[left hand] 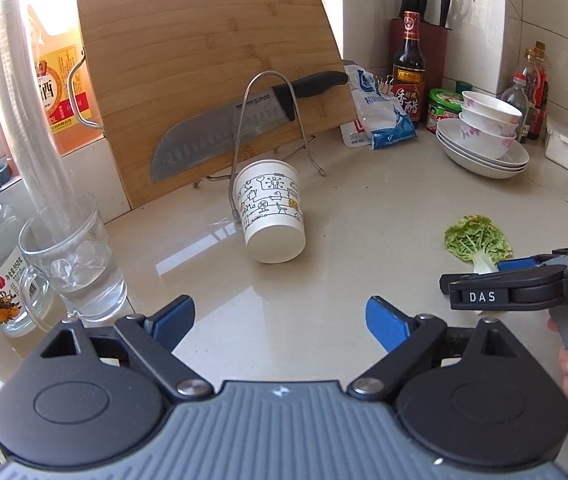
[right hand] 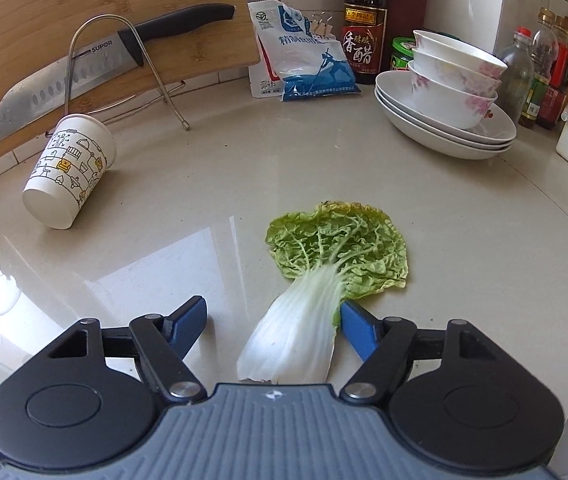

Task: Collect trash
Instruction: 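Close the right tool on the bok choy leaf stem, then close the left tool on the white paper cup while the right tool holds the leaf, then carry the cup in the left tool and leaf in the right tool over the bucket, then open the right tool over the bucket while the left tool lowers and releases the cup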

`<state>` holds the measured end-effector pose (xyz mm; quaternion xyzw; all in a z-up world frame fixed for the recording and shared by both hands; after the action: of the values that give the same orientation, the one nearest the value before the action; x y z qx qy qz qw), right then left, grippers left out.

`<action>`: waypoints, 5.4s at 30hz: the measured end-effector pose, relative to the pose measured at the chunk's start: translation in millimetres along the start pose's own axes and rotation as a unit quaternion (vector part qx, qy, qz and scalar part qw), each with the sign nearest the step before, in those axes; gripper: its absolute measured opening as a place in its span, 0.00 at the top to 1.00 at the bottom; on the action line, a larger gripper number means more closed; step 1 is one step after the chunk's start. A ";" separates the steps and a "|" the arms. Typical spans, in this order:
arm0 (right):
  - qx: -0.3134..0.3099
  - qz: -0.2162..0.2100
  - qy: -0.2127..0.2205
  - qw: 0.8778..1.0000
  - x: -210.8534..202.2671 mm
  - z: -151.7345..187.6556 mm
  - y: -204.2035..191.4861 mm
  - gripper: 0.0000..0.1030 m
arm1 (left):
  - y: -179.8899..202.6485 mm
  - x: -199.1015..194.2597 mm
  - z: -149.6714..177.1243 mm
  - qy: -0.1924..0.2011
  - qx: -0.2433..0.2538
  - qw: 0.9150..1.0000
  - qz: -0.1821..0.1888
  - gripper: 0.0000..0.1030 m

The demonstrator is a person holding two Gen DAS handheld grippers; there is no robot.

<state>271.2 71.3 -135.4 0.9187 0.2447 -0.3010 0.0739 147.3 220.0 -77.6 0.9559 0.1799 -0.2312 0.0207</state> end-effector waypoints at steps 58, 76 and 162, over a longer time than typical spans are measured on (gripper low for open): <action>-0.024 -0.010 -0.004 1.000 -10.8 2.8 24.6 0.58 | -14.9 140.3 -28.9 -0.030 -0.044 0.998 0.045 0.42; -0.022 -0.050 0.007 0.998 -48.9 -3.3 33.0 0.65 | 10.5 73.6 -28.1 -0.046 -0.007 0.992 0.115 0.42; 0.105 0.172 -0.065 0.977 -262.7 208.2 295.5 0.00 | 458.6 22.6 176.4 -0.216 0.164 0.886 0.375 0.40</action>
<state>126.0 -351.0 -152.3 0.9283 0.0448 -0.3666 0.0436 251.5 -222.6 -265.2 0.8682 -0.2418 -0.4332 -0.0127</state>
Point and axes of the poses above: each gripper's, at about its wrist camera, not at the fingertips, and x roughly the way its jaws point, y to its right, z to its underside, the point moved 5 cm from there along x, roughly the way its jaws point, and after that the axes turned 14 degrees about y, right-handed, at the moved point
